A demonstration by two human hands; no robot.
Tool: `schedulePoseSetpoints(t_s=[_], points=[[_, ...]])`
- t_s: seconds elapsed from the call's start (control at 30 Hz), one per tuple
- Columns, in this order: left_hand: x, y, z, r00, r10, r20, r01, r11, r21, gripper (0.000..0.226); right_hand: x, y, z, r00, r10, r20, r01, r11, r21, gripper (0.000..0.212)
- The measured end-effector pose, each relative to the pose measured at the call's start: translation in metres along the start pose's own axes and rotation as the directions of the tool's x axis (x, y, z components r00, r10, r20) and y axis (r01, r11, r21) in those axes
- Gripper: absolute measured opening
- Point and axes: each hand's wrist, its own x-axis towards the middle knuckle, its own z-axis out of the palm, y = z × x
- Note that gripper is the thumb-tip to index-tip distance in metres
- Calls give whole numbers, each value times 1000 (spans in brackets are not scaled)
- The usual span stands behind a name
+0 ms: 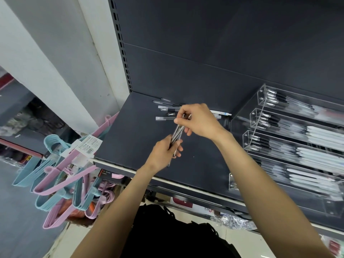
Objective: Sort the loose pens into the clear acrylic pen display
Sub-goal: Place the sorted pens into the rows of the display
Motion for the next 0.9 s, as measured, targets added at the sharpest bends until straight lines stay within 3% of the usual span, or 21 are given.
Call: schedulePoseSetpoints(t_s=[0.27, 0.43, 0.5, 0.6, 0.67, 0.73, 0.9], points=[[10, -1, -7, 1000, -11, -21, 11, 999, -33, 13, -16, 4, -21, 990, -4, -139, 31, 981, 194, 7], [16, -4, -15, 1000, -31, -6, 31, 996, -79, 14, -28, 10, -10, 967, 23, -252, 29, 979, 202, 6], [17, -12, -22, 999, -42, 1, 42, 998, -39, 15, -33, 12, -5, 942, 81, -326, 8, 965, 263, 7], [13, -23, -39, 991, -66, -114, 65, 998, -9, 15, -41, 13, -14, 849, 178, -498, 57, 905, 421, 12], [9, -17, -43, 981, -81, -179, 38, 972, -232, 14, -45, 16, -21, 798, 242, -552, 117, 836, 536, 10], [6, -2, -39, 982, -86, -171, -7, 875, -484, 16, -47, 18, -14, 764, 339, -549, 161, 723, 671, 11], [3, 32, -10, 993, -42, -112, -64, 609, -790, 25, -46, 17, 37, 660, 545, -517, 226, 512, 829, 19]])
